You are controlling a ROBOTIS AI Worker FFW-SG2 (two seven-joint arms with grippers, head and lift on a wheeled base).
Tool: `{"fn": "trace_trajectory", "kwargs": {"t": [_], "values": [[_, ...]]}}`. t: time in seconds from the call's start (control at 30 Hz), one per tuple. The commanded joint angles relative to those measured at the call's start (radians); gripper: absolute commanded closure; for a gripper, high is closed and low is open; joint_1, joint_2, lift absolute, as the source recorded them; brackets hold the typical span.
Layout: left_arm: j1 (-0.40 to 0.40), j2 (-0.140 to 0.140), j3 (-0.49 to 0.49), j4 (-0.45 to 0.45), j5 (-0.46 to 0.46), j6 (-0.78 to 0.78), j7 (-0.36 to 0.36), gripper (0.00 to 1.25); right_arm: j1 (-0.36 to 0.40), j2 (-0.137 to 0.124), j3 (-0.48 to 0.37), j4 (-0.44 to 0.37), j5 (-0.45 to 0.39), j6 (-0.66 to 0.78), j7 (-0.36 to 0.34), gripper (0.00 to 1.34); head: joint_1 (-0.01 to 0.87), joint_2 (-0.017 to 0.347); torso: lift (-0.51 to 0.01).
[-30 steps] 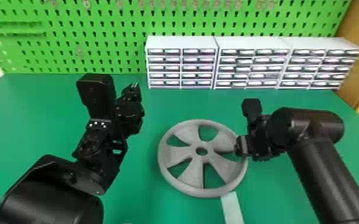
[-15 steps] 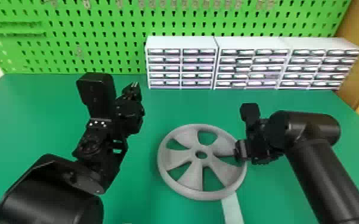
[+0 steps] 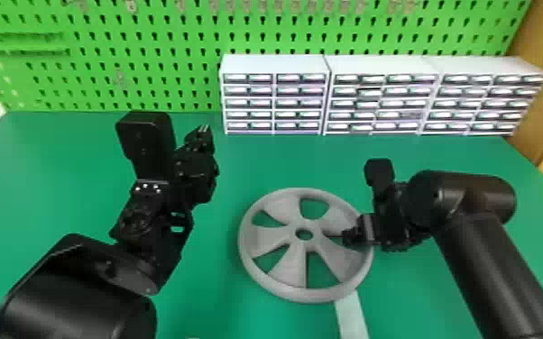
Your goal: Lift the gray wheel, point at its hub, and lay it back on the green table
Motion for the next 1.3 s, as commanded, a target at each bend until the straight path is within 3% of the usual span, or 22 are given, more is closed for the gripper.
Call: {"fn": "trace_trajectory", "kwargs": {"t": [0.0, 0.13, 0.3, 0.6, 0.93, 1.07, 1.27], "values": [[0.001, 0.000, 0.001, 0.000, 0.000, 0.000, 0.000, 1.23, 0.002, -0.001, 0.000, 0.000, 0.000, -0.002, 0.000, 0.32, 0.692, 0.048, -0.093], [0.003, 0.000, 0.001, 0.000, 0.000, 0.000, 0.000, 1.23, 0.003, -0.002, 0.003, -0.002, -0.002, -0.006, 0.000, 0.24, 0.692, 0.048, -0.093], [0.004, 0.000, 0.003, 0.000, -0.001, 0.000, 0.000, 1.23, 0.011, -0.007, 0.003, -0.019, -0.003, -0.020, 0.000, 0.23, 0.692, 0.048, -0.093], [0.006, 0.000, 0.005, 0.000, -0.001, 0.000, 0.000, 1.23, 0.072, -0.022, -0.018, -0.163, -0.005, -0.120, 0.000, 0.23, 0.692, 0.048, -0.093], [0.009, -0.002, 0.005, 0.000, -0.001, 0.000, 0.000, 1.23, 0.161, -0.077, -0.032, -0.318, -0.048, -0.345, 0.008, 0.27, 0.692, 0.048, -0.093], [0.009, -0.002, 0.005, 0.000, -0.001, 0.000, 0.000, 1.23, 0.204, -0.096, -0.041, -0.362, -0.043, -0.465, 0.044, 0.26, 0.692, 0.048, -0.093], [0.009, -0.002, 0.005, 0.000, -0.001, 0.000, 0.000, 1.23, 0.252, -0.099, -0.046, -0.427, 0.029, -0.614, 0.084, 0.27, 0.692, 0.048, -0.093]]}}
